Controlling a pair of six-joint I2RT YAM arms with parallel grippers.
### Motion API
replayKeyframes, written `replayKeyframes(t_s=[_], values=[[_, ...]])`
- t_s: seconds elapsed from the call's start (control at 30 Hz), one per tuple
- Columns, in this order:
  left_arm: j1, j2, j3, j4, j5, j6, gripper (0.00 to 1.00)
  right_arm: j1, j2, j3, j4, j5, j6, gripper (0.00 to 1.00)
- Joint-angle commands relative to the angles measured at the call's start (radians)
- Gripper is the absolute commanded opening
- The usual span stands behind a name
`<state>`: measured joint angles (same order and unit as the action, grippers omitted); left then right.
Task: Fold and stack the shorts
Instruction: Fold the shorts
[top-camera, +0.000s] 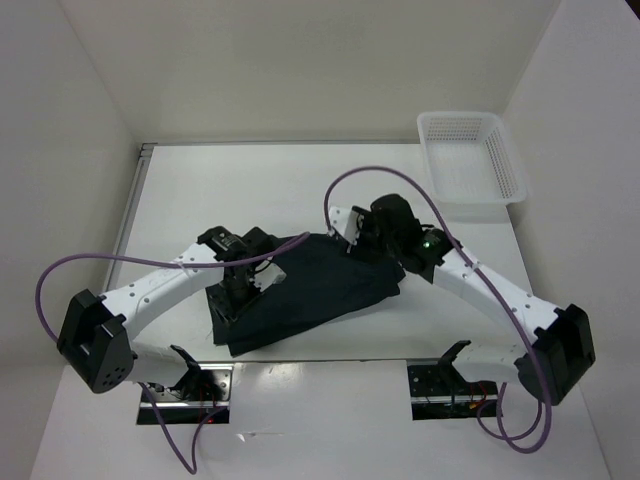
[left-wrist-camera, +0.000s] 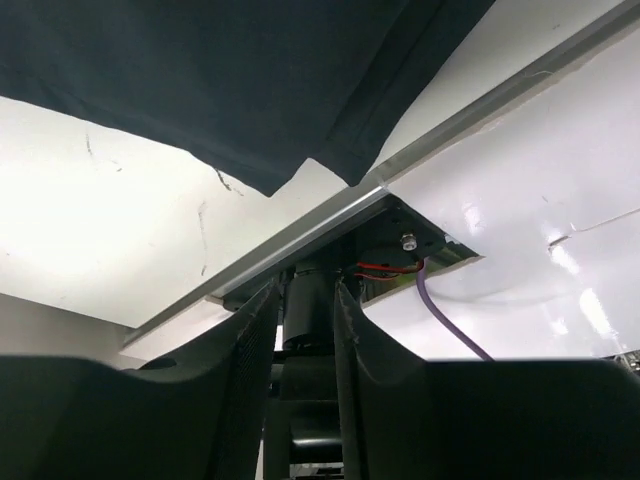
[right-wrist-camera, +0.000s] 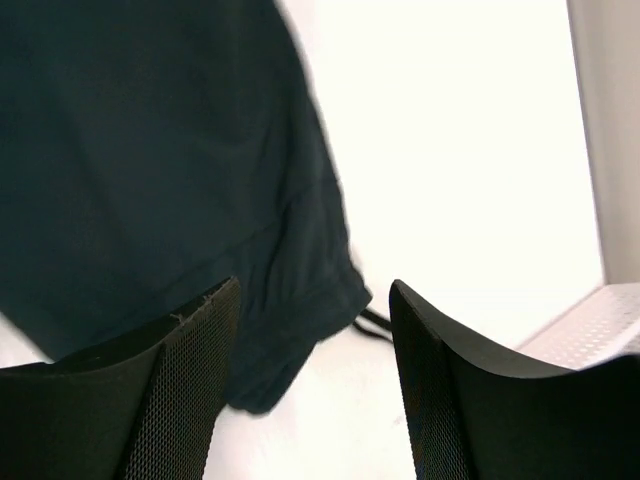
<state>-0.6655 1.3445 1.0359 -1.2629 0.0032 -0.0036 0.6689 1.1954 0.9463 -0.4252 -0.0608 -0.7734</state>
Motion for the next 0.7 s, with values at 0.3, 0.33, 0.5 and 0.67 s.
replayKeyframes(t_s=[0.3,0.33,0.5,0.67], values=[[-0.005,0.236,0.016,0.241,-0.023,0.004,0.54,-0.129,0.377,0.154,0.005,-0.080,0.296,0.47],[-0.005,0.272,0.026,0.255,-0.023,0.004,0.54,-0.129,0.430,0.176,-0.006,-0.071,0.286,0.44],[-0.005,0.377,0.003,0.358,-0.057,0.004,0.54,-0.176,0.542,0.212,-0.001,-0.047,0.286,0.26],[-0.005,0.404,-0.084,0.440,-0.161,0.004,0.52,-0.187,0.644,0.221,0.020,-0.037,0.335,0.23]])
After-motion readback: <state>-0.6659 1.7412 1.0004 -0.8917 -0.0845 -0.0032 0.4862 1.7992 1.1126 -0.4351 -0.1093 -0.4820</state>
